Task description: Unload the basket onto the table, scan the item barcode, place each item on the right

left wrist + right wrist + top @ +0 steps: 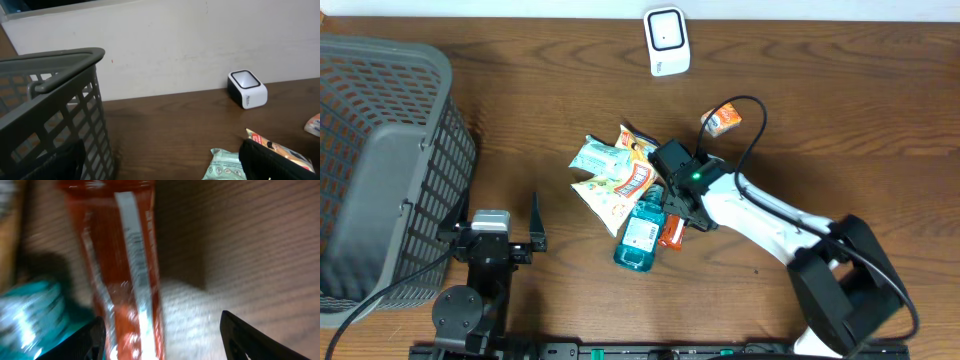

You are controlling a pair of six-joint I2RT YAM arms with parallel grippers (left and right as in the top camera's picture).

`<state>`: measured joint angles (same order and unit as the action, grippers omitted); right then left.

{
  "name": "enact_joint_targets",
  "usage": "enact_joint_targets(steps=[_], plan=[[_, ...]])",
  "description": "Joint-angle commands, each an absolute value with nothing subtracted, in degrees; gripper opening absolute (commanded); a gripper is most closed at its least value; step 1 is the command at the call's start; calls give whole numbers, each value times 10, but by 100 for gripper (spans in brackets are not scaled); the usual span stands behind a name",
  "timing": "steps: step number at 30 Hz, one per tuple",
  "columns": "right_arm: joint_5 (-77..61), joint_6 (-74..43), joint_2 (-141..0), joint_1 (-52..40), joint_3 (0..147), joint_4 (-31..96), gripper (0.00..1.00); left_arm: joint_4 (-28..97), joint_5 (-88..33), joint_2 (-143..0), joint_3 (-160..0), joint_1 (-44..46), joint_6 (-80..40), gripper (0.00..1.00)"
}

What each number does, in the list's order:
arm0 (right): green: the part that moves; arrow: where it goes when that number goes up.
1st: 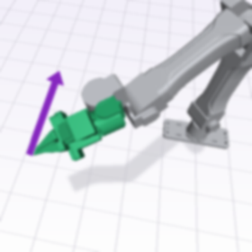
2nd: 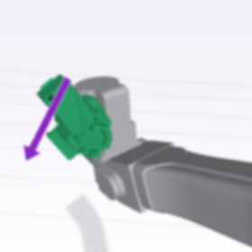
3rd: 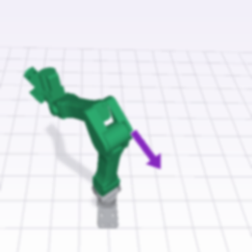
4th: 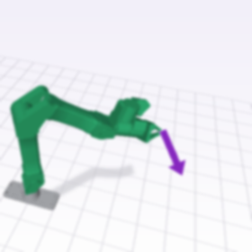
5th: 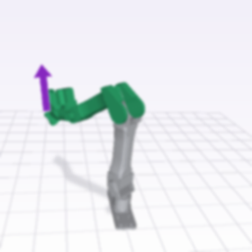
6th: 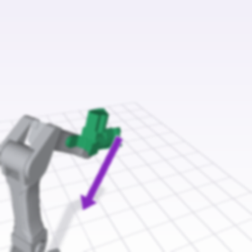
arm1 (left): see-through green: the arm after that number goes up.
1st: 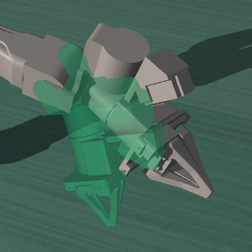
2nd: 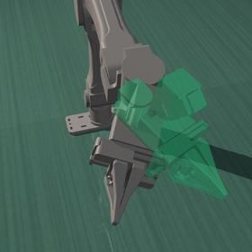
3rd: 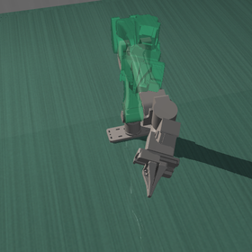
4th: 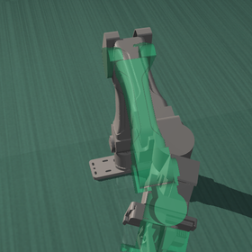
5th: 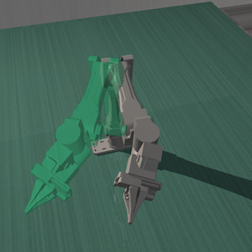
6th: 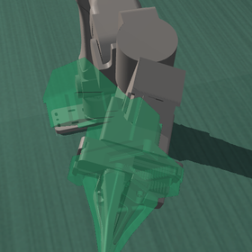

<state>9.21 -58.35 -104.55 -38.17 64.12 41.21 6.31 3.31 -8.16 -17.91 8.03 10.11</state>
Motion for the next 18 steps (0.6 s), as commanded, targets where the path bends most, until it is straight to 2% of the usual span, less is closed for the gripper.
enact_joint_targets(steps=[1,11,15,18], plan=[[94,-582,-1065,-378,640,403,68,64,29,-82,-182,80,91,98],[82,-560,-1065,-378,652,402,72,66,-26,-93,-178,80,75,98],[81,-519,-1065,-379,681,404,81,66,-26,-109,-178,80,74,98],[78,-492,-1065,-380,686,405,81,66,-26,-119,-178,80,74,98]])
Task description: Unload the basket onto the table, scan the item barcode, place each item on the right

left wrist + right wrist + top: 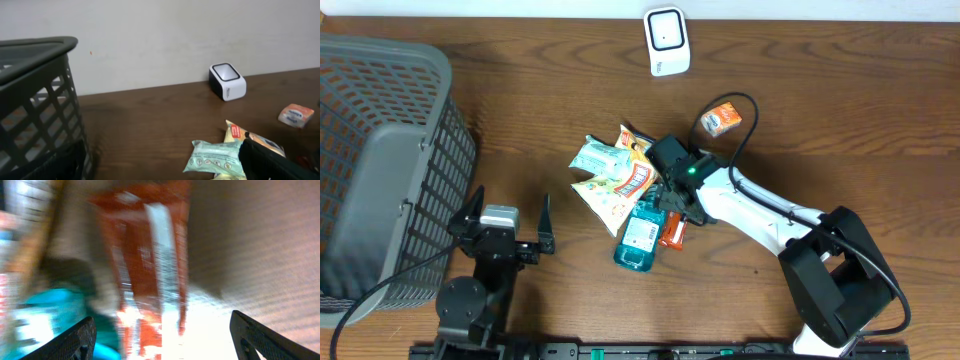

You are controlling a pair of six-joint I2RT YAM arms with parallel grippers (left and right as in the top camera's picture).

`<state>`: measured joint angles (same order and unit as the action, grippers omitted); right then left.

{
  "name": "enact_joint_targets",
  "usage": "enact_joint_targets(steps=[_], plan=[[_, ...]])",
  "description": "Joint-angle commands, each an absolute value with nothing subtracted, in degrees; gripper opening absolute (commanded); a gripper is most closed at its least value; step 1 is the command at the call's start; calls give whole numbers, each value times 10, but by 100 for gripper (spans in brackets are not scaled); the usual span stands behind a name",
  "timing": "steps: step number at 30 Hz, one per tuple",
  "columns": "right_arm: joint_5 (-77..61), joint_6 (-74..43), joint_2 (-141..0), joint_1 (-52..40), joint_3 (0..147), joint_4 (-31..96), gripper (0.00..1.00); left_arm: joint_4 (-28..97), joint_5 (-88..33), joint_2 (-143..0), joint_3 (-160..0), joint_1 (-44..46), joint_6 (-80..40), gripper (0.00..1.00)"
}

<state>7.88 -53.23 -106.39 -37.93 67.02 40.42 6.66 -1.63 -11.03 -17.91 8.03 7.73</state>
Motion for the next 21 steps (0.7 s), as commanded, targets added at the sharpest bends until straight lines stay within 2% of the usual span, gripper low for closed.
enact_joint_targets(steps=[1,10,13,17,19,21], plan=[[73,-491,-1067,-380,686,408,80,66,-26,-122,-178,80,74,98],[34,-474,-1139,-391,686,462,75,69,-26,-126,-178,80,74,98],[30,-460,-1143,-391,688,463,69,69,-26,-126,-178,80,74,98],[25,-447,-1142,-392,689,486,49,70,-26,-126,-178,80,74,98],[27,-447,-1143,-392,689,514,46,74,-26,-126,-178,80,74,98],[34,-446,-1144,-392,686,535,49,78,-26,-126,-178,80,74,98]])
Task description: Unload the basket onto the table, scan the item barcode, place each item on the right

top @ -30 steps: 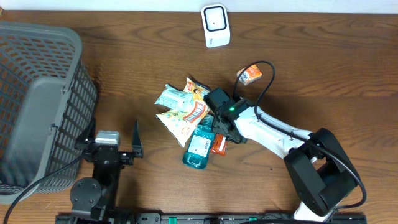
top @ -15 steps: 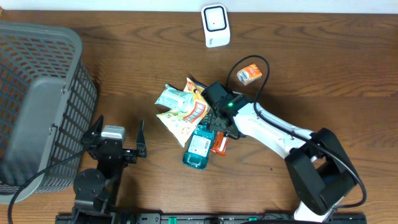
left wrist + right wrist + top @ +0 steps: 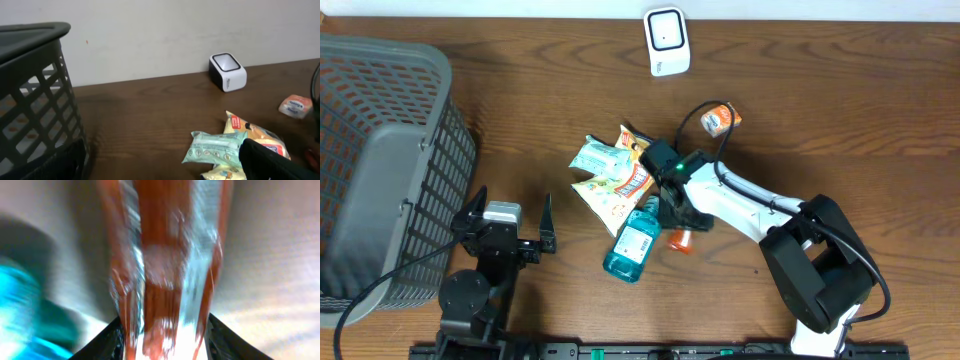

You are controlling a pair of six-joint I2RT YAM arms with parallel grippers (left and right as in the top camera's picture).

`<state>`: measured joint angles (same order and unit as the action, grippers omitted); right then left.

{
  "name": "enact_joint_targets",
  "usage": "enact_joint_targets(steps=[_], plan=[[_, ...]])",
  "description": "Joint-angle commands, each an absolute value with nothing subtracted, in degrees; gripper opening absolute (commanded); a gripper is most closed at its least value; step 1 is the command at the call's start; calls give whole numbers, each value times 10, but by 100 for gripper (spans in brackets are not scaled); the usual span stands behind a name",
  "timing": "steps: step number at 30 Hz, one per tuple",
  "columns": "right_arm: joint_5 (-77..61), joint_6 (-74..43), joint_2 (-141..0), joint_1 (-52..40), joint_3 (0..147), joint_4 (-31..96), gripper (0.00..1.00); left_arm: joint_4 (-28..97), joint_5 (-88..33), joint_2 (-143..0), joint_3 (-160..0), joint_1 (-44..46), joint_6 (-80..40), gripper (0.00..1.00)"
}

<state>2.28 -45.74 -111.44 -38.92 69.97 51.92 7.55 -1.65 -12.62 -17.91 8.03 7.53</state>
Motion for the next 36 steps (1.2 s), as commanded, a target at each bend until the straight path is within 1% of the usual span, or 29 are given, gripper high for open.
enact_joint_targets(steps=[1,3,7,10,12,15,17,18,20,24,28,30,31,33,34,36], plan=[[43,-447,-1144,-392,685,544,51,81,-26,-126,-178,80,74,98],[71,-447,-1147,-397,684,558,54,90,-26,-126,-178,80,74,98],[120,-447,-1162,-416,684,559,49,116,-26,-126,-178,80,74,98],[150,-447,-1182,-426,684,557,43,149,-26,-126,-178,80,74,98],[175,-447,-1202,-430,685,561,41,170,-26,-126,-178,80,75,98],[210,-447,-1236,-432,685,576,42,179,-26,-126,-178,80,75,98],[228,-454,-1255,-432,685,587,47,179,-26,-126,-178,80,75,98],[240,-465,-1264,-432,685,594,48,179,-26,-126,-178,80,75,98],[255,-472,-1275,-432,685,601,47,179,-26,-126,-178,80,75,98],[257,-471,-1287,-432,685,603,41,180,-26,-126,-178,80,74,98],[265,-462,-1313,-432,685,599,41,180,-26,-126,-178,80,75,98],[267,-460,-1328,-432,685,597,45,180,-26,-126,-178,80,75,98],[270,-460,-1334,-431,685,596,52,180,-26,-126,-178,80,75,98],[288,-460,-1339,-431,685,596,56,180,-26,-126,-178,80,75,98],[303,-460,-1339,-431,685,595,57,180,-26,-126,-178,80,75,98],[320,-455,-1338,-431,691,592,62,180,-26,-126,-178,80,75,98]])
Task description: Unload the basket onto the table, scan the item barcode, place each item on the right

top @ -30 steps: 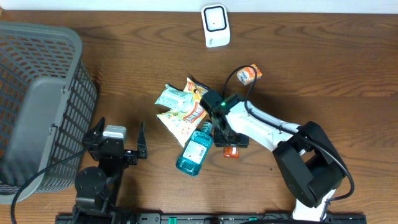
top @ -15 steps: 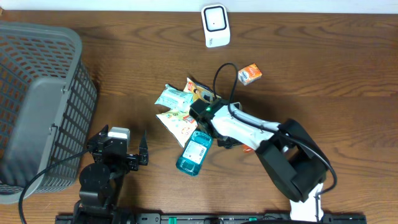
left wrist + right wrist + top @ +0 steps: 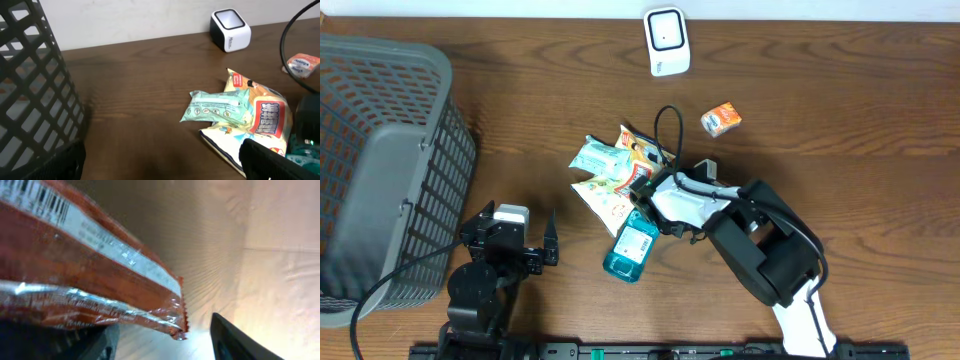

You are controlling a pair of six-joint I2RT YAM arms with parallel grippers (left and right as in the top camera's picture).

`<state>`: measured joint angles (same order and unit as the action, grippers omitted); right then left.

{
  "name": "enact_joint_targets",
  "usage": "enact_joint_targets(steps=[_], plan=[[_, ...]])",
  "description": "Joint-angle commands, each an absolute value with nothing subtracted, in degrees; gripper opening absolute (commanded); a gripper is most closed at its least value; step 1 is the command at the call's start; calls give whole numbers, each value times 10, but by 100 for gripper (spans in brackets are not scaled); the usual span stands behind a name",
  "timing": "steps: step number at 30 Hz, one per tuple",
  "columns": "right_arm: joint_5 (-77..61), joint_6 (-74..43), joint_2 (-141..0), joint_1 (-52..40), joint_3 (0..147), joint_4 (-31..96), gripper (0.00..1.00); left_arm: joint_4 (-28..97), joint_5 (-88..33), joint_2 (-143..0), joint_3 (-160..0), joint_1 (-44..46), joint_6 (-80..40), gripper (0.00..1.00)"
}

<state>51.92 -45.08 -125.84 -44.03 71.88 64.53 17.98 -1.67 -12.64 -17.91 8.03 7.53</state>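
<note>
A red-orange snack packet [image 3: 75, 265] fills the left of the right wrist view, a barcode strip [image 3: 30, 195] showing at its top left. My right gripper [image 3: 165, 335] is shut on it, and the packet's crimped end pokes out between the fingers. Overhead, the right gripper [image 3: 665, 222] sits at the right edge of the snack pile, and the arm hides the packet. The white scanner [image 3: 666, 42] stands at the table's far edge, also seen as scanner [image 3: 230, 31]. My left gripper [image 3: 510, 232] is open by the basket and holds nothing.
A grey mesh basket [image 3: 380, 160] takes up the left side. The pile holds a green pack [image 3: 600, 157], a yellow bag [image 3: 620, 190] and a blue bottle [image 3: 630, 250]. A small orange box [image 3: 720, 120] lies right of the pile. A black cable [image 3: 665, 130] loops over it.
My right arm has folded in towards the pile and its wrist has turned; the packet now lies slanted in the wrist view with its barcode showing, and is gone from overhead. The left wrist view looks lower.
My right gripper stood open over the red packet beside the blue bottle at the two oldest moments. Then its fingers stood close on either side of the packet and the bottle had shifted left. Now the packet is held under the turned wrist. The left arm only shifted slightly.
</note>
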Motion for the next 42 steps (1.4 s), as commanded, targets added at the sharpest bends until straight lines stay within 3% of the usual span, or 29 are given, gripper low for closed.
enact_joint_targets(steps=[1,4,11,18,19,23,35,42], plan=[[320,-441,-1338,-431,694,588,64,180,-26,-126,-178,80,75,98],[292,-373,-1338,-425,695,543,66,180,-26,-126,-178,80,75,98],[119,-282,-1320,-403,726,507,57,180,-26,-126,-178,80,75,98],[7,-95,-1230,-375,732,498,66,180,-26,-126,-178,80,74,98],[4,-66,-1224,-370,732,498,72,180,-26,-126,-178,80,75,98],[10,31,-1227,-355,729,482,79,180,-26,-126,-178,80,75,98],[104,12,-1223,-289,723,475,68,180,-26,-126,-178,80,75,98],[109,9,-1139,-289,723,475,71,180,-26,-126,-178,80,75,98]])
